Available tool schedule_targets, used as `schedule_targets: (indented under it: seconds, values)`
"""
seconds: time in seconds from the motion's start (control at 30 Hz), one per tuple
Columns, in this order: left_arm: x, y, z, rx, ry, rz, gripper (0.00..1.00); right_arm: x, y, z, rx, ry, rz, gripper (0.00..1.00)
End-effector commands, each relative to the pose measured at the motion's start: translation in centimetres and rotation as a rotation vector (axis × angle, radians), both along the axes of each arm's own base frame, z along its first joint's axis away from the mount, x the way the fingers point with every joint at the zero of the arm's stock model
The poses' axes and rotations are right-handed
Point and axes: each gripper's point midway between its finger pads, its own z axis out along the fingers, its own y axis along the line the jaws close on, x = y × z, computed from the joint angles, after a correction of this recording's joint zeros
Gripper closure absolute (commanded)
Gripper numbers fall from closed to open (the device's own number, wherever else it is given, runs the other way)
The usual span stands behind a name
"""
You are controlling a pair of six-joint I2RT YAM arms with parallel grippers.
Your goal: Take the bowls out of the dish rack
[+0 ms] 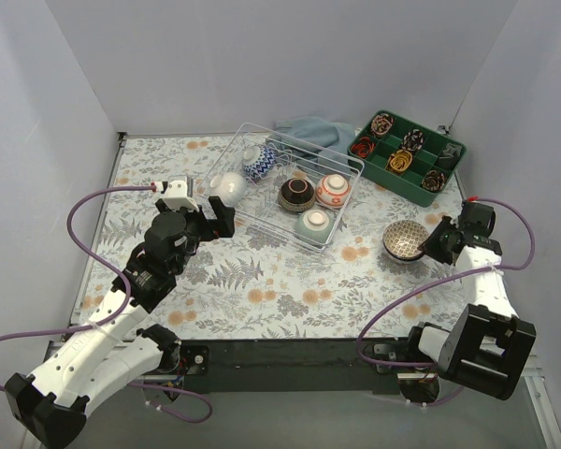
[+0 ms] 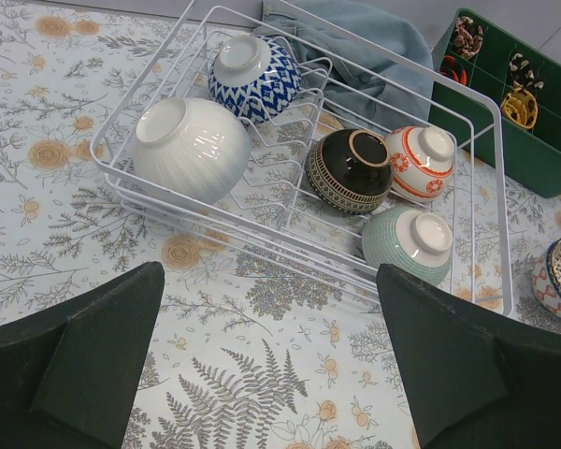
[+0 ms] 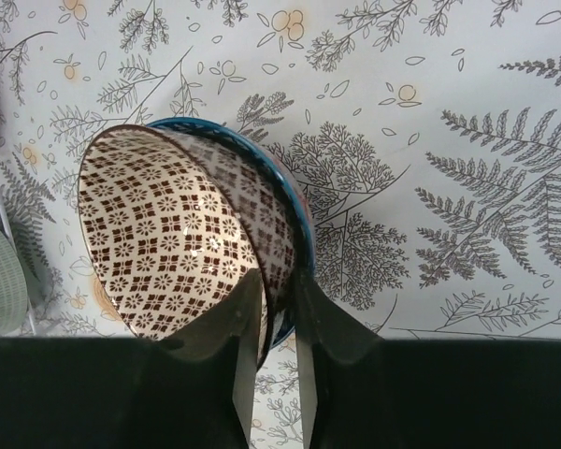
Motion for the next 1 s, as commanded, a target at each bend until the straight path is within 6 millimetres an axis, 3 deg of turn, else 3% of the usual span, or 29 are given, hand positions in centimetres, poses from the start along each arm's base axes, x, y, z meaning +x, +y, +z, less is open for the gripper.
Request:
schedule_targets:
  seconds: [0.0, 0.2, 0.33, 0.7, 0.83, 0.97]
  values:
    - [0.0, 0.5, 0.1, 0.010, -0.018, 0.013, 0.02, 1.1, 0.2, 0.8, 0.015, -0.068, 0.009, 0.68]
    - [0.0, 0.4, 0.0, 0.010, -0.016, 0.011, 0.02, 0.9, 0.1, 1.1, -0.001, -0.085, 0.009, 0.51]
    - [0.0, 0.4, -0.3, 0.014, -0.010, 0.010, 0.02, 0.8, -0.4, 1.8, -0.037, -0.109, -0.008, 0.31]
    - [0.3, 0.2, -0.8, 0.022, 0.004, 0.007, 0.02, -0.7, -0.9, 2.0, -0.066, -0.156, -0.094, 0.37]
    - [0.3, 0.1, -0.9, 0.023, 0.005, 0.005, 0.02, -0.9, -1.0, 1.7, -0.052, -0.187, -0.142, 0.47]
    - [0.4, 0.0, -1.2, 0.028, 0.011, 0.002, 0.02, -1.3, -0.9, 1.6, -0.045, -0.216, -0.169, 0.50]
